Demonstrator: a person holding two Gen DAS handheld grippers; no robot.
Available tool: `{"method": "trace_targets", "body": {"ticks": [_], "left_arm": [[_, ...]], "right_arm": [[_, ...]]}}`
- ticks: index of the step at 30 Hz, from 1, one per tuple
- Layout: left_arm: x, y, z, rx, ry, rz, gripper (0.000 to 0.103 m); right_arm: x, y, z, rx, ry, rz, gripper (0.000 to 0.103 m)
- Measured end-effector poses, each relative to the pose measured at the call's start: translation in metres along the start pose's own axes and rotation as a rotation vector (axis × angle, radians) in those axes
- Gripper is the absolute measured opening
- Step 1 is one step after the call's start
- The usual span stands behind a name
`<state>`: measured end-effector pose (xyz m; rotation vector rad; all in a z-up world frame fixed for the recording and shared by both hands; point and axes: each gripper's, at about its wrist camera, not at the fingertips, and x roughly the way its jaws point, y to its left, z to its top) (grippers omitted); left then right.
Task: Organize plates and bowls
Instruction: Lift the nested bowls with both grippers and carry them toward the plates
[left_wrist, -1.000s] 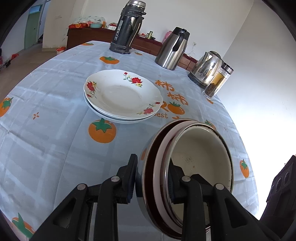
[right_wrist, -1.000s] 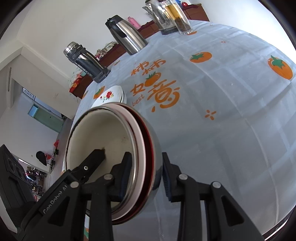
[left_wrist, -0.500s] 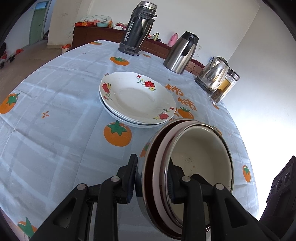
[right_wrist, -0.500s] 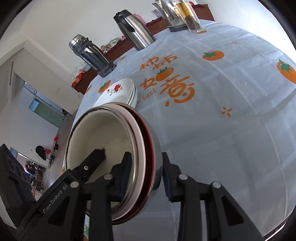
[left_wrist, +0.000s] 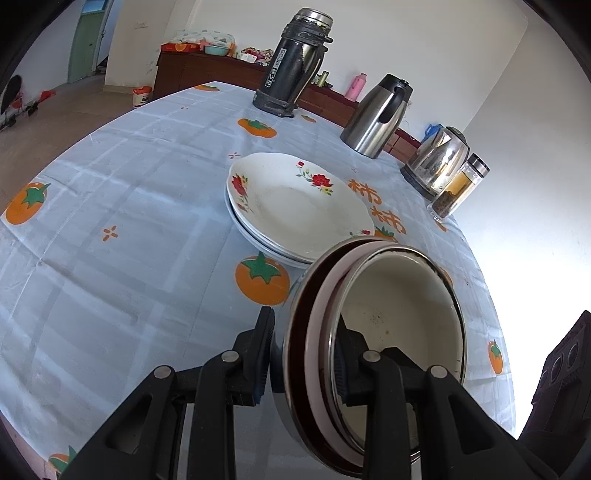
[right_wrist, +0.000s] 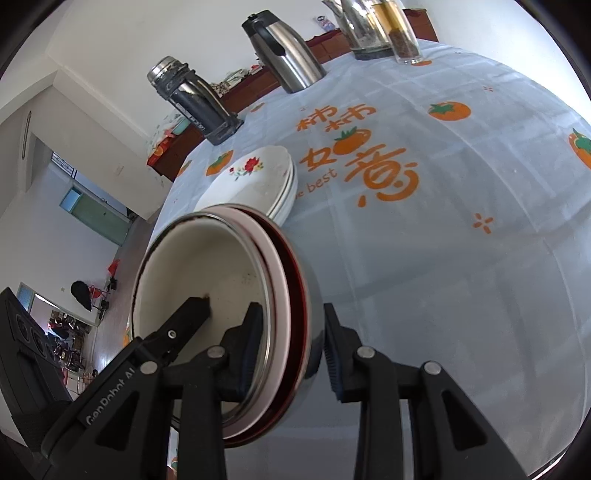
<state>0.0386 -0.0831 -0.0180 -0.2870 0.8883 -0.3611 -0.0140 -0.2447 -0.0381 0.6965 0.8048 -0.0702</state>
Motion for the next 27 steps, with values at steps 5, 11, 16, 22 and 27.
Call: {"method": "trace_targets", "body": {"ticks": [5,11,16,22,27], "left_arm": [[-0.002,0.008,0.005,-0.014,-0.011,0.007,0.031],[-0.004,0.014,0.013,-0.028,-0.022,0.017,0.031],[-0.004,0.015,0.023,-0.030,-0.038,0.018,0.031],[0.002,0.012,0.040,-0.033,-0.053,0.011,0.031],[0.012,0.005,0.057,-0.018,-0.063,0.014,0.031]], "right_arm": [[0.005,0.010,0.002,-0.015,0.007,0.007,0.032],[0.011,0.020,0.006,-0.033,0.012,0.017,0.032],[0.013,0.026,0.013,-0.050,0.006,0.027,0.032],[0.017,0.033,0.030,-0.071,-0.016,0.034,0.032],[0.023,0.035,0.048,-0.076,-0.033,0.045,0.032]]}}
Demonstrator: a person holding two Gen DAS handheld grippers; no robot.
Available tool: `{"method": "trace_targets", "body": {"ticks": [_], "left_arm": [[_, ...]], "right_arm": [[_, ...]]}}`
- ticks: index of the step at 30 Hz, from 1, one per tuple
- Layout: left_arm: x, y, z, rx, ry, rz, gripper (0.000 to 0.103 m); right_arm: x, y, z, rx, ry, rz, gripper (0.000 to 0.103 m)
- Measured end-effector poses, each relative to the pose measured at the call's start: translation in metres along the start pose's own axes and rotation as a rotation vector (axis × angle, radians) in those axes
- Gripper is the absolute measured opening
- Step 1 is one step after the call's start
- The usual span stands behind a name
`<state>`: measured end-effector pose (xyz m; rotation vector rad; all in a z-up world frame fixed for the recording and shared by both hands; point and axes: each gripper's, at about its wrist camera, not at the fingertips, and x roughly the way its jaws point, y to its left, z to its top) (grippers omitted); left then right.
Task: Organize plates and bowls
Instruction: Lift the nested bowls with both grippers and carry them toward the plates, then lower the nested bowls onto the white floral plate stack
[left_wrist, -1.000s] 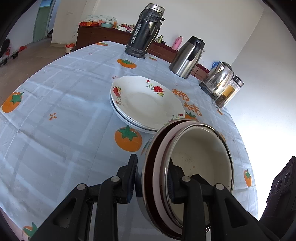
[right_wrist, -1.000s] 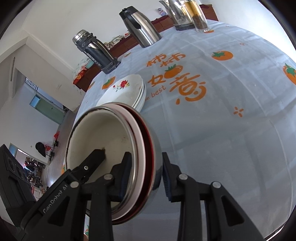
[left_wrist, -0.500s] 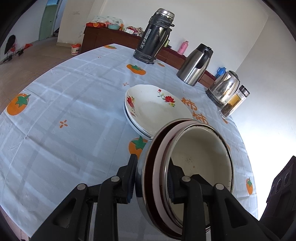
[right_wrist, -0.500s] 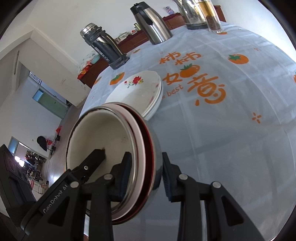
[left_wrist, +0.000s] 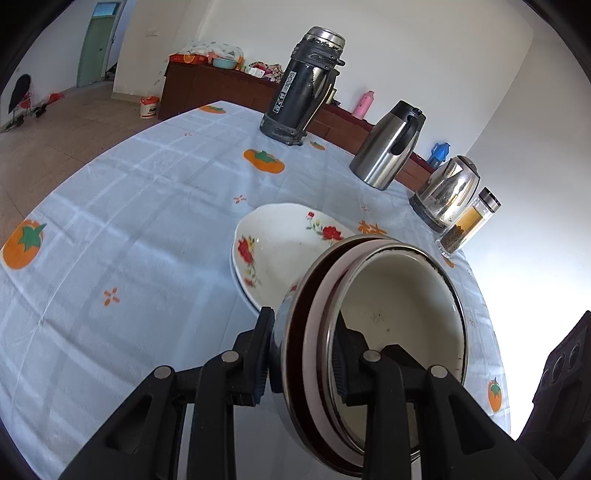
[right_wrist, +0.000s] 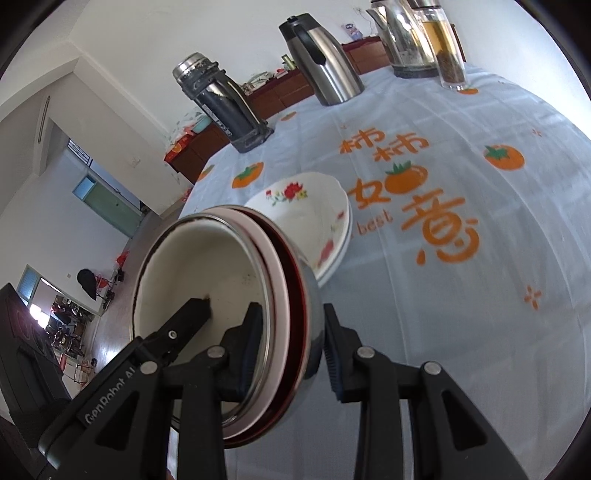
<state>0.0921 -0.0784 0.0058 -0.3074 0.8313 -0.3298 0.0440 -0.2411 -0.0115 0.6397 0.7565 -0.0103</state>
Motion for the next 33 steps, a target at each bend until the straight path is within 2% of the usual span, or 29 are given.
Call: {"method": "trace_targets", "body": {"ticks": [11,18,33], "left_arm": [[0.035,-0.017,0.034,0.048,-0.015,0.016,0.031],[0.063,-0.024,0.051,0.064,-0.003,0.014,0.031],[0.094,-0.014,0.053,0.043,0.053,0.005,0.031]], "right_arm": [[0.028,-0.004,0.046,-0.032,-0.021,0.017,0.032],[0.050,-0.011,0.072,-0.035,-0.026,-0.003,0.032],[0.080,-0.013,0.082,-0.095,0.020,-0.085,0.031]]}}
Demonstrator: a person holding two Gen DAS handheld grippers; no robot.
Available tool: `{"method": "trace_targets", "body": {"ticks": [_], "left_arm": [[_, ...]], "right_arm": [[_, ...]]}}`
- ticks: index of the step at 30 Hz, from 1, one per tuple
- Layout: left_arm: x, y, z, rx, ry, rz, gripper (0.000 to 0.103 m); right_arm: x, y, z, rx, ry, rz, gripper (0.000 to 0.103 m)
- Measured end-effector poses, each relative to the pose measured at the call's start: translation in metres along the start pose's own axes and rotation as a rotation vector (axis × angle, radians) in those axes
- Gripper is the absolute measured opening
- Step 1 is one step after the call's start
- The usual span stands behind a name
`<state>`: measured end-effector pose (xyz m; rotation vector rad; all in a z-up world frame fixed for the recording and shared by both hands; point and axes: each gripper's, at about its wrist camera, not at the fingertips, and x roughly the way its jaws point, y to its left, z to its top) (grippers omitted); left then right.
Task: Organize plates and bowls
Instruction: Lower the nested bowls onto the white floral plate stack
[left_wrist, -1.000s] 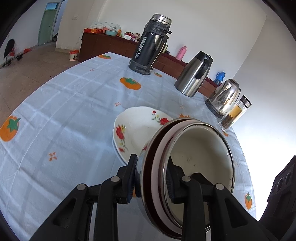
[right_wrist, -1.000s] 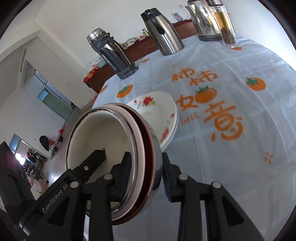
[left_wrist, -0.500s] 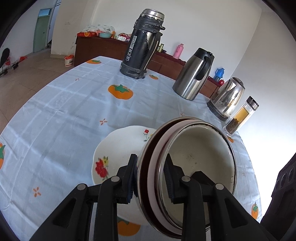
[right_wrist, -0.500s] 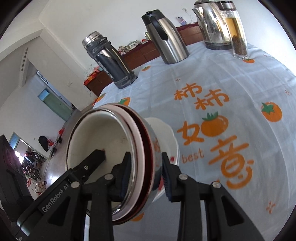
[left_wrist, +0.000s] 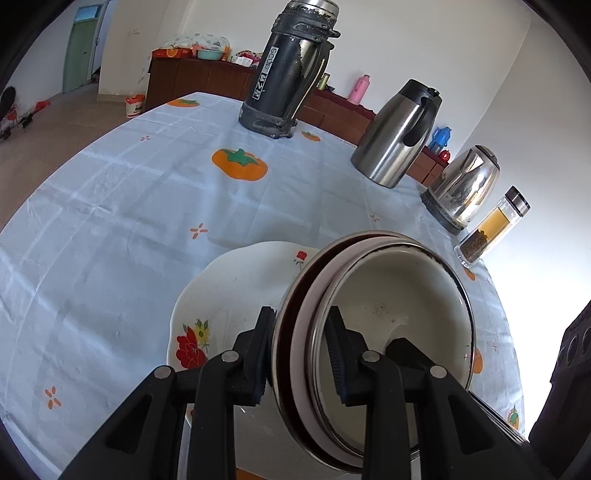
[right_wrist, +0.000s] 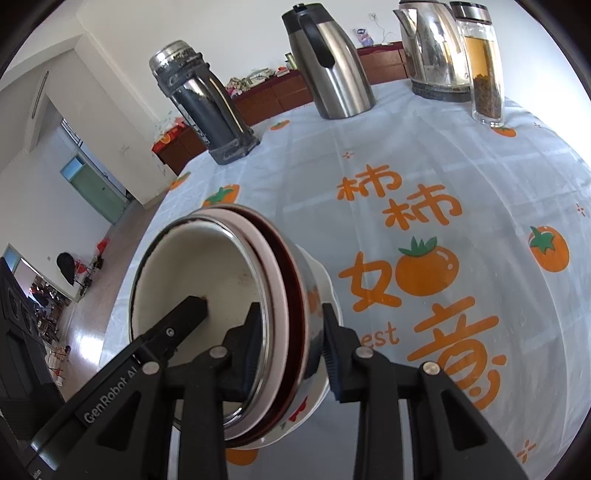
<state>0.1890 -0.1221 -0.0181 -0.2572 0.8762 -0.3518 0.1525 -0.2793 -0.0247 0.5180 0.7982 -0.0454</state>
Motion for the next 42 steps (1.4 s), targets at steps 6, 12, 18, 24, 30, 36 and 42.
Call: {"method": "trace_targets", "body": {"ticks": [6,12,18,24,30,36,42], "left_arm": [[0.006,0.006,-0.001,-0.012,0.021,0.006,0.031],[0.009,0.009,-0.002,-0.011,0.029,0.015,0.031],[0.006,0.012,0.000,0.002,0.011,0.047,0.031],[0.007,0.016,0.003,0.022,-0.002,0.080,0.031],[0.008,0.016,0.003,0.031,-0.004,0.081,0.031],[0.009,0.015,0.003,0.038,-0.005,0.080,0.031],[0.009,0.012,0.002,0.051,-0.005,0.078,0.032]], "right_arm": [[0.006,0.004,-0.002,-0.031,0.009,-0.019,0.030],[0.006,0.008,-0.003,-0.070,-0.001,-0.059,0.029],[0.009,0.018,0.000,-0.106,-0.006,-0.087,0.027],[0.019,0.023,0.002,-0.125,0.019,-0.075,0.027],[0.017,0.022,-0.001,-0.128,-0.014,-0.057,0.027],[0.015,0.017,-0.002,-0.119,-0.062,-0.027,0.033],[0.012,0.015,-0.003,-0.121,-0.112,-0.053,0.040]]}}
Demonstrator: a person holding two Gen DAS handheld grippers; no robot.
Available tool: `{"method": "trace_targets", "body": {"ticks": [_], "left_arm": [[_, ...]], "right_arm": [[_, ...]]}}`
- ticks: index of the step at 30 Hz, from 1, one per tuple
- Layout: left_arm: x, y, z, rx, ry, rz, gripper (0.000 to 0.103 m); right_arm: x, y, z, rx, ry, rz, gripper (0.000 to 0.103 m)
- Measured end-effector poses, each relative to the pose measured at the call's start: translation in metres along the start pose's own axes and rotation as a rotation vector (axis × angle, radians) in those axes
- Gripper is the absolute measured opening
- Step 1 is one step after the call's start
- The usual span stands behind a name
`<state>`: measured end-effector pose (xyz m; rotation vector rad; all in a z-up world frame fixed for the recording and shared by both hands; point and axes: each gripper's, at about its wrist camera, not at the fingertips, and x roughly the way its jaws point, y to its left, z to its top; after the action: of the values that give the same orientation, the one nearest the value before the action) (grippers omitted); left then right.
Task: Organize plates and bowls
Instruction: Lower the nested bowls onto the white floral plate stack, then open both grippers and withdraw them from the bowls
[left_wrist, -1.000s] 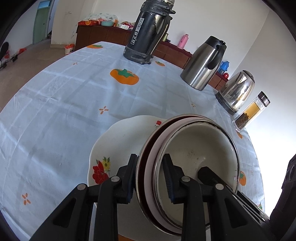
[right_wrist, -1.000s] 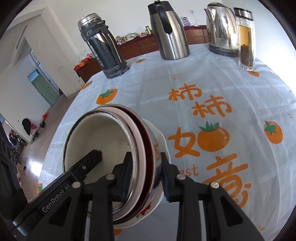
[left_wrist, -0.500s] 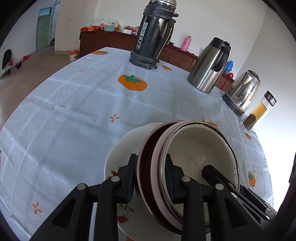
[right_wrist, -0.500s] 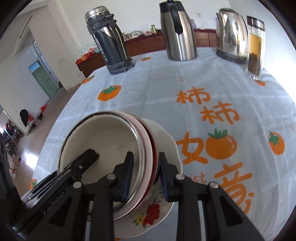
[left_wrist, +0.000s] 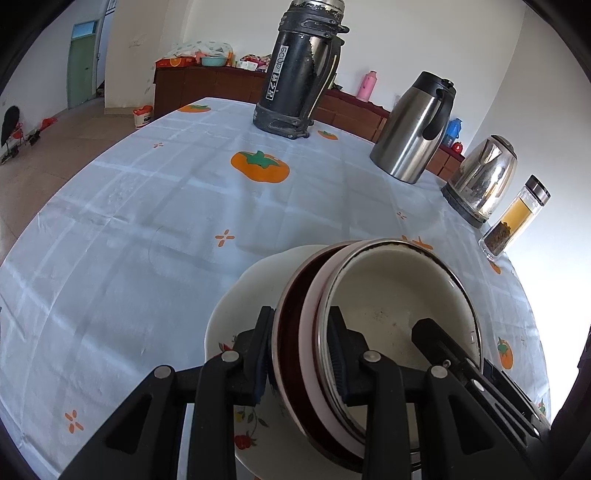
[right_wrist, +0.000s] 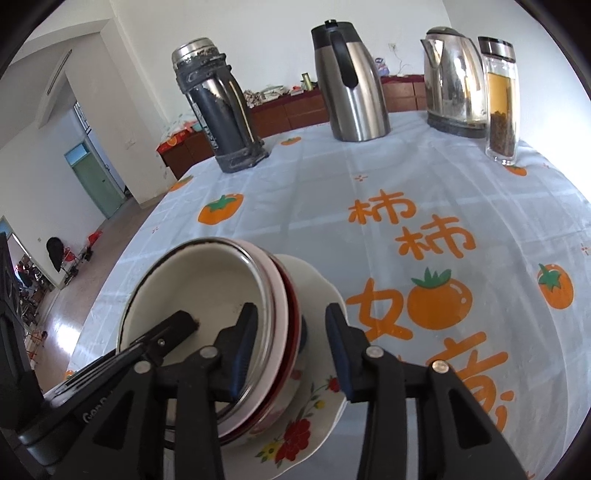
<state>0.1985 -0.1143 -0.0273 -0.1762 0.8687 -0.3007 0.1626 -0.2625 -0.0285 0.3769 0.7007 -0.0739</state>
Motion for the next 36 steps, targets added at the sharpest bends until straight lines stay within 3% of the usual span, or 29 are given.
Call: {"method": "trace_targets", "body": {"ticks": [5,8,10,12,18,21,24,31,33,36], "left_arm": [[0.000,-0.002,0.000,0.019,0.000,0.001,0.031],[-0.005,-0.003,0.001,0.027,-0.021,-0.021,0.034],[-0.008,-0.002,0.002,0.020,-0.032,-0.046,0.042],[-0.011,-0.002,0.004,0.019,-0.051,-0.054,0.044],[-0.027,-0.002,0.006,0.052,-0.171,0.011,0.045],[-0.035,0.000,0.005,0.066,-0.243,0.055,0.057],[-0.043,0.002,0.000,0.090,-0.317,0.113,0.062],[-0.056,0.007,-0.024,0.088,-0.343,0.127,0.080],[-0.061,0.007,-0.031,0.094,-0.344,0.143,0.081],[-0.070,0.007,-0.041,0.102,-0.351,0.175,0.081]], "right_arm": [[-0.004,-0.004,-0.001,0.018,-0.014,0.012,0.040],[-0.018,-0.008,0.001,0.042,-0.068,0.047,0.040],[-0.028,-0.010,0.003,0.051,-0.116,0.051,0.053],[-0.036,-0.013,0.002,0.071,-0.167,0.039,0.063],[-0.046,-0.022,-0.005,0.107,-0.255,0.038,0.064],[-0.055,-0.025,-0.011,0.105,-0.300,0.016,0.068],[-0.066,-0.032,-0.020,0.123,-0.352,-0.033,0.075],[-0.090,-0.039,-0.035,0.146,-0.444,-0.044,0.093],[-0.099,-0.033,-0.041,0.115,-0.479,-0.064,0.102],[-0.114,-0.026,-0.052,0.082,-0.522,-0.068,0.103]]}}
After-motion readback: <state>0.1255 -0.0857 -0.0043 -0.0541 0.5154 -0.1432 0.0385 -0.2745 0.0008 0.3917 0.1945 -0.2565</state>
